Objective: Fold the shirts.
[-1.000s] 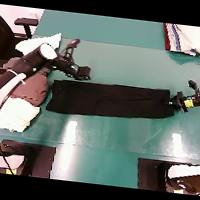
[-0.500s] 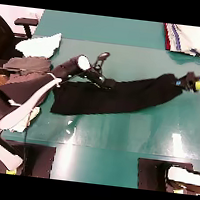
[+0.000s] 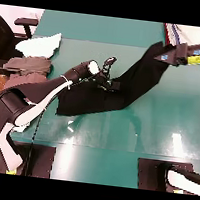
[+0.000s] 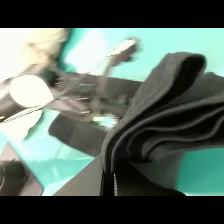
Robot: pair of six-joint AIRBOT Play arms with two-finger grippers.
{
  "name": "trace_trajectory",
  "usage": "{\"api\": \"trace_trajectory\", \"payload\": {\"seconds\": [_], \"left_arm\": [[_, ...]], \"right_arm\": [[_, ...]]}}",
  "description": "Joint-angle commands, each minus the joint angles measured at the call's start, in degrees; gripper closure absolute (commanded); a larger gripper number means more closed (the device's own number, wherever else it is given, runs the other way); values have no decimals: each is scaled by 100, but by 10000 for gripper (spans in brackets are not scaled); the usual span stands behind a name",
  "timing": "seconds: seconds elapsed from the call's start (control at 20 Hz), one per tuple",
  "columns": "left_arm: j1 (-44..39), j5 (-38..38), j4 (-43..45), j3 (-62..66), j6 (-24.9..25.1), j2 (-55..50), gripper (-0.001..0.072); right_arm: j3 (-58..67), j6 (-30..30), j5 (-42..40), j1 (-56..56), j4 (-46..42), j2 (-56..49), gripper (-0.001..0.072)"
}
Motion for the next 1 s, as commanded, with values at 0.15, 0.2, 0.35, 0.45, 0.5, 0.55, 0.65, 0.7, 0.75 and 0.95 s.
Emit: {"api": "trace_trajectory", "payload": {"seconds": [0.15,0.2,0.35,0.45,0.5,0.55,0.65,0.7,0.75,0.95], "left_arm": [[610,-581,302,225,-55,160,685],[894,-660,549,229,-55,420,685],[1880,-734,1237,229,-66,1469,685],[2498,-796,1593,227,-52,2151,684],[2750,-800,1751,227,-46,2430,684],[2977,-828,1899,227,-44,2688,684],[3327,-966,2011,227,9,3073,684],[3442,-1045,2015,227,46,3206,684],[3541,-1102,2015,227,46,3320,684],[3593,-1353,2033,225,199,3425,683]], "right_arm": [[87,63,-765,1196,37,13,693],[87,63,-892,1408,46,-9,693],[90,59,-1602,2352,55,-348,692],[118,-138,-2140,3106,321,-822,681],[264,-293,-2284,3451,365,-1139,643],[533,-313,-2382,3775,302,-1532,497],[1121,-382,-2330,4177,282,-2249,163],[1401,-380,-2059,4236,284,-2516,169],[1646,-378,-1687,4205,278,-2715,214],[1368,-378,-767,3460,256,-2645,263]]}}
